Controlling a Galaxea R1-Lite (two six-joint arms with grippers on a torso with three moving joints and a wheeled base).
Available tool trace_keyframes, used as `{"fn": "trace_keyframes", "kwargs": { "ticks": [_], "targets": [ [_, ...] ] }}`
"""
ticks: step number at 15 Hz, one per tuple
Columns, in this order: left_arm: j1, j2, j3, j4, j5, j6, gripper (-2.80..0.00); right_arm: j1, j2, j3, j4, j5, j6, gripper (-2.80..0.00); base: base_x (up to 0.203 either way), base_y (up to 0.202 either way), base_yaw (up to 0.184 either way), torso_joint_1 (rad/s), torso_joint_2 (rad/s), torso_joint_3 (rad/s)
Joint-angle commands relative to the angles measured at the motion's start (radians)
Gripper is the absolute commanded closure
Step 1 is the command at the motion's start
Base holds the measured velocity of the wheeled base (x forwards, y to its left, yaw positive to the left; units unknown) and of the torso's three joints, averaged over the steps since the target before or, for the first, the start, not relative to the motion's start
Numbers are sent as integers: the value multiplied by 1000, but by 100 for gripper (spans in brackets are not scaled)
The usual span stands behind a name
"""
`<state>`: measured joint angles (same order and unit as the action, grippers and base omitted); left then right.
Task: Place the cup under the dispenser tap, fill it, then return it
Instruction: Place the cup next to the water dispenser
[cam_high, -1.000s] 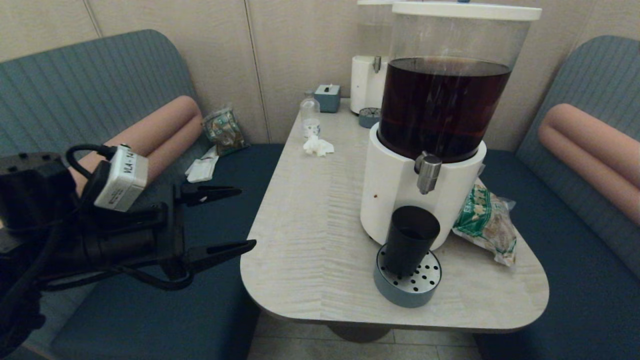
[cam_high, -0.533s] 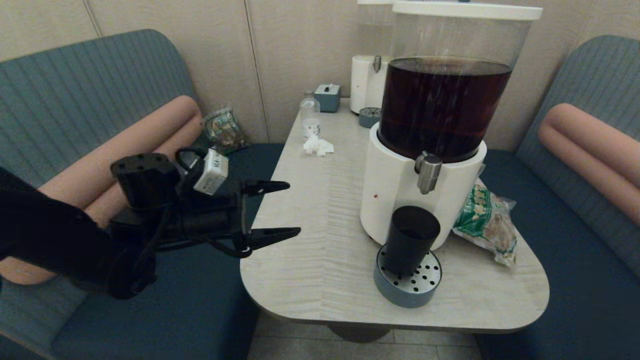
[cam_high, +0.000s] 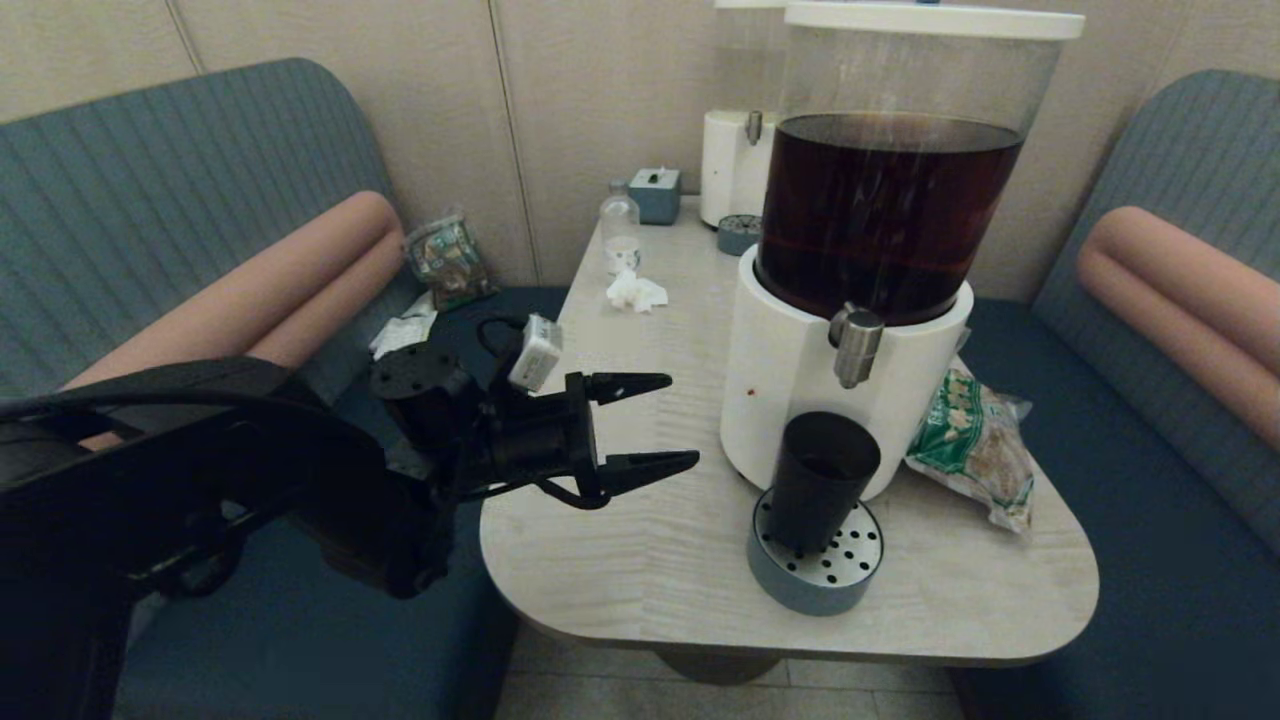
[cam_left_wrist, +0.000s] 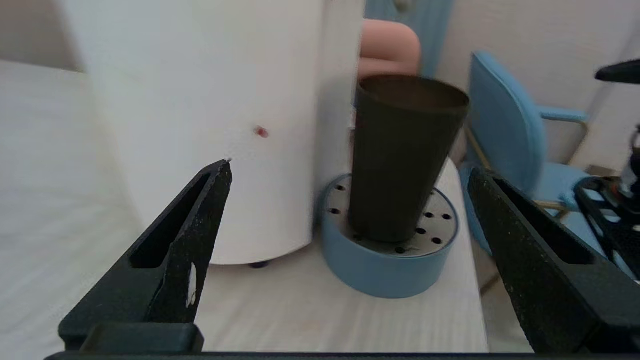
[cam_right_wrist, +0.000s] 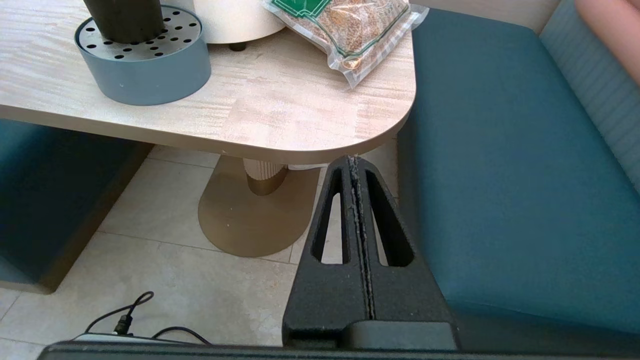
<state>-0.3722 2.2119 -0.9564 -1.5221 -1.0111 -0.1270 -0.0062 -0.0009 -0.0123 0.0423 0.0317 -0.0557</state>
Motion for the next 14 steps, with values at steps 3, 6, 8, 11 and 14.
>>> {"fn": "trace_keyframes", "kwargs": {
  "ticks": [3,6,8,11,14],
  "targets": [
    [-80,82,-75,-4,42,-4,-280,0,2,2,1,1,-1,0,0,0,0,0,0,0],
    [-129,104,-113,8,70,-5,-280,0,2,0,-1,1,-1,0,0,0,0,0,0,0],
    [-156,112,-112,8,89,-7,-280,0,2,0,-1,1,-1,0,0,0,0,0,0,0],
    [-176,112,-109,8,109,-11,-280,0,2,2,1,1,-1,0,0,0,0,0,0,0],
    [-194,126,-116,8,120,-17,-280,0,2,1,-1,1,-1,0,0,0,0,0,0,0]
  ]
}}
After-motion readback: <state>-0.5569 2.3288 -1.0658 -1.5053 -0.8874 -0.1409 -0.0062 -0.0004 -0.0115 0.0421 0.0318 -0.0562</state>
